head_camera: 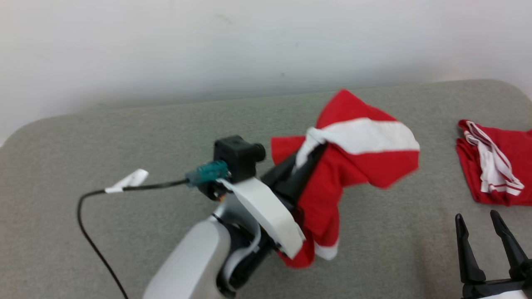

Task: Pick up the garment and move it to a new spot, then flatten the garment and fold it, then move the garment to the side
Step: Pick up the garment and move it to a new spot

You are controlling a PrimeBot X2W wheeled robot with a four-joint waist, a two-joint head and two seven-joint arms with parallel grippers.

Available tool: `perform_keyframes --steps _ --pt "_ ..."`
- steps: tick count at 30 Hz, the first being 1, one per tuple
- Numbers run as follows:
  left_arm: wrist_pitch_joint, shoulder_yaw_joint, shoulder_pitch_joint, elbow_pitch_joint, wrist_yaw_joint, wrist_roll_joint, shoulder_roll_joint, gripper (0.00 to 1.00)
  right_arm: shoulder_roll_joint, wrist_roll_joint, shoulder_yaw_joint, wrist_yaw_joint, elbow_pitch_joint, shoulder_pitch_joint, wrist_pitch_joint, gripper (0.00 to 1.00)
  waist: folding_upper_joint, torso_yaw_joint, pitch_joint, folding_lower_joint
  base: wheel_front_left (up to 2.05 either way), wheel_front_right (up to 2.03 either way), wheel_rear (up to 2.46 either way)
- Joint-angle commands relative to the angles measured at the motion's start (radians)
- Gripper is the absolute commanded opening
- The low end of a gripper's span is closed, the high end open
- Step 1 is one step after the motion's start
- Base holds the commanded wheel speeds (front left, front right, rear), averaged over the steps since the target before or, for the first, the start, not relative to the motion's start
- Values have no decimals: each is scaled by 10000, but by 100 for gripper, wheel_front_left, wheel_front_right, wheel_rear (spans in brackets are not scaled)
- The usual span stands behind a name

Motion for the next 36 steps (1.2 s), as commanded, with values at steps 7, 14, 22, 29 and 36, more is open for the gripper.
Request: perform_keyframes --steps 7,14,22,29,36 --pt "-134 -1379 633 -52 593 -1508 5 0 20 88 -87 -24 -55 -131 -25 100 -1 -835 198 2 0 0 0" --pt "-474 -1514 378 1922 1071 -1705 121 0 67 123 -28 -24 5 -209 -26 100 -1 -1125 411 2 0 0 0" --pt "-675 -730 -61 4603 974 -1897 1023 0 106 85 -9 -24 153 -166 -26 100 -1 -1158 426 2 0 0 0" --pt "-1440 -481 -357 6268 973 -1715 1379 100 74 32 16 -24 334 -125 -26 100 -1 -969 325 2 0 0 0" --pt "-2725 -622 -436 7074 1148 -1297 1203 100 12 -12 4 -24 437 -42 -26 100 -1 -787 7 2 0 0 0"
